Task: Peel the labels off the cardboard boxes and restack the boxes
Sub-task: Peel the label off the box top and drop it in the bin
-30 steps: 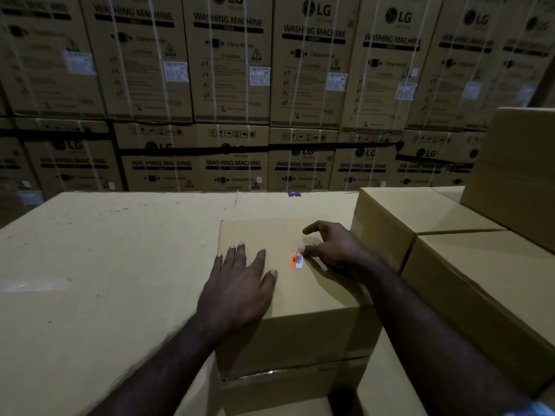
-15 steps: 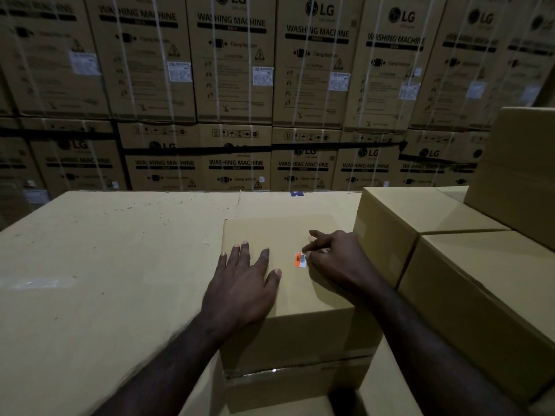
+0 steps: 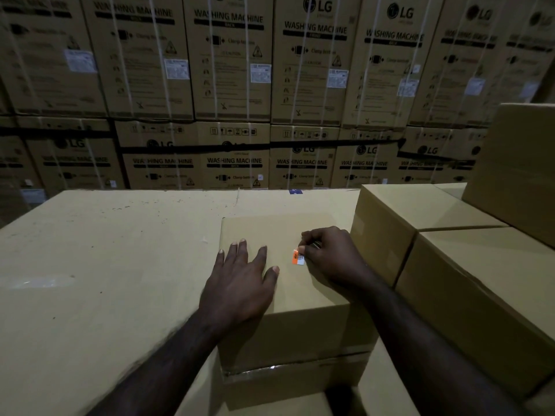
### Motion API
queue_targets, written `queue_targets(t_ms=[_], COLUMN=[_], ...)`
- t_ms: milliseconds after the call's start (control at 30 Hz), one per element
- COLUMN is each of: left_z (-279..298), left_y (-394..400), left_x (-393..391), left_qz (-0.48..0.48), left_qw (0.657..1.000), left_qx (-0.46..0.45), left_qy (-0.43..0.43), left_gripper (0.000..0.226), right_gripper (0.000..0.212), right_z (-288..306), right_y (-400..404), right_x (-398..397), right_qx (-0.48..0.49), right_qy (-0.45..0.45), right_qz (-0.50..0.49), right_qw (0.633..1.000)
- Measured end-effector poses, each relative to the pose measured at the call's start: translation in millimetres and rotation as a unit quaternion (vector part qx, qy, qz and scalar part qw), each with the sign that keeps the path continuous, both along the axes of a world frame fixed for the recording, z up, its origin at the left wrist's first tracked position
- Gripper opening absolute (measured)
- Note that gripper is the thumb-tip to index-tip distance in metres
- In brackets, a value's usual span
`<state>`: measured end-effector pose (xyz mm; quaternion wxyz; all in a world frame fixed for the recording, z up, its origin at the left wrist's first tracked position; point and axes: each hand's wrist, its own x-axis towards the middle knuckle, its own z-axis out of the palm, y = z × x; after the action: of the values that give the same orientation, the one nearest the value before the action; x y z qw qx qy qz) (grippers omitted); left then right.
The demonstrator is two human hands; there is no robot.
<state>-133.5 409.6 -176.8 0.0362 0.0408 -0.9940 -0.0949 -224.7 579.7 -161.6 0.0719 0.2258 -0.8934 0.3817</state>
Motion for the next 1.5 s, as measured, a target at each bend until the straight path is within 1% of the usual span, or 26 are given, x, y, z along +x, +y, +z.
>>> queue_targets(t_ms=[33,100,167,200,233,367,467,533,633,733,800,900,1000,1133,1200,1300,1333,1433,1500], left_z=[0.1,0.6,0.4,0.0,-0.3,-1.8,-2.0,-1.9,-0.8,0.2,0.6,0.7,-0.3,-0.8,-1.0,-0.7,-0.3,0.1,-1.0], left_y=[-0.2,-0.6,-0.7,-0.8,-1.0,-1.5,-1.6,-1.8,-1.5,-0.9,-0.3,-0.8,-1.2,-1.9,-2.0,-1.4,-1.1,-1.4,-1.6], left_x=[0.3,0.5,0.4,0.1,-0.2,-1.5,-1.2,-0.8,-0.8,-0.4,-0.3,-0.5,-1.2,-1.2,-1.3,-0.7,-0.6,-0.8,-1.0], left_qz=[-0.001,-0.001,-0.002,-0.002,-0.002,0.001,0.001,0.001,0.0,0.002,0.002,-0.001,-0.001,-0.001,0.001,-0.001,-0.002,-0.003,-0.002], left_qw=[1.0,1.0,1.0,1.0,1.0,1.0,1.0,1.0,1.0,1.0,1.0,1.0,1.0,1.0,1.0,1.0,1.0,1.0,1.0], left_qx=[0.001,0.002,0.001,0.0,0.0,-0.002,0.0,0.003,0.004,0.005,0.003,-0.001,0.003,0.002,0.0,0.0,0.001,0.003,0.0], left_qy=[0.001,0.0,0.0,0.0,0.0,0.001,0.001,-0.001,-0.002,-0.002,-0.003,-0.003,-0.006,-0.006,-0.004,-0.005,-0.005,-0.004,-0.001], left_gripper=[0.062,0.062,0.062,0.062,0.062,0.063,0.063,0.063,0.063,0.062,0.062,0.062,0.062,0.062,0.062,0.062,0.062,0.062,0.062], right_gripper=[0.012,0.011,0.011,0.011,0.012,0.012,0.013,0.013,0.015,0.019,0.02,0.016,0.016,0.015,0.015,0.014,0.014,0.014,0.014], right_z=[-0.2,2.1,7.5,9.9,11.2,9.8,9.9,9.0,4.6,5.1,7.4,9.2,11.1,11.6,14.0,18.2,17.8,15.6,17.2], right_y=[-0.4,1.4,8.1,13.1,17.9,24.3,22.5,22.4,22.9,26.2,31.4,38.8,35.3,25.5,26.3,31.4,34.0,36.6,33.3], right_x=[0.2,1.8,5.1,6.4,7.8,11.0,12.4,13.7,14.3,16.5,19.9,21.1,17.4,14.2,17.7,24.1,23.9,17.8,15.1], right_qx=[-0.017,-0.091,-0.185,-0.215,-0.224,-0.196,-0.204,-0.184,-0.098,-0.001,0.02,-0.001,0.019,0.031,0.01,-0.063,-0.071,-0.105,-0.094], right_qy=[-0.006,-0.044,-0.108,-0.126,-0.133,-0.153,-0.179,-0.181,-0.133,-0.087,-0.073,-0.082,-0.086,-0.104,-0.122,-0.18,-0.189,-0.196,-0.185], right_qz=[0.001,0.013,0.04,0.056,0.068,0.077,0.094,0.103,0.113,0.136,0.144,0.133,0.108,0.124,0.133,0.138,0.133,0.118,0.102], right_qw=[1.0,0.995,0.976,0.967,0.963,0.966,0.958,0.961,0.98,0.987,0.987,0.988,0.99,0.986,0.984,0.972,0.97,0.968,0.973])
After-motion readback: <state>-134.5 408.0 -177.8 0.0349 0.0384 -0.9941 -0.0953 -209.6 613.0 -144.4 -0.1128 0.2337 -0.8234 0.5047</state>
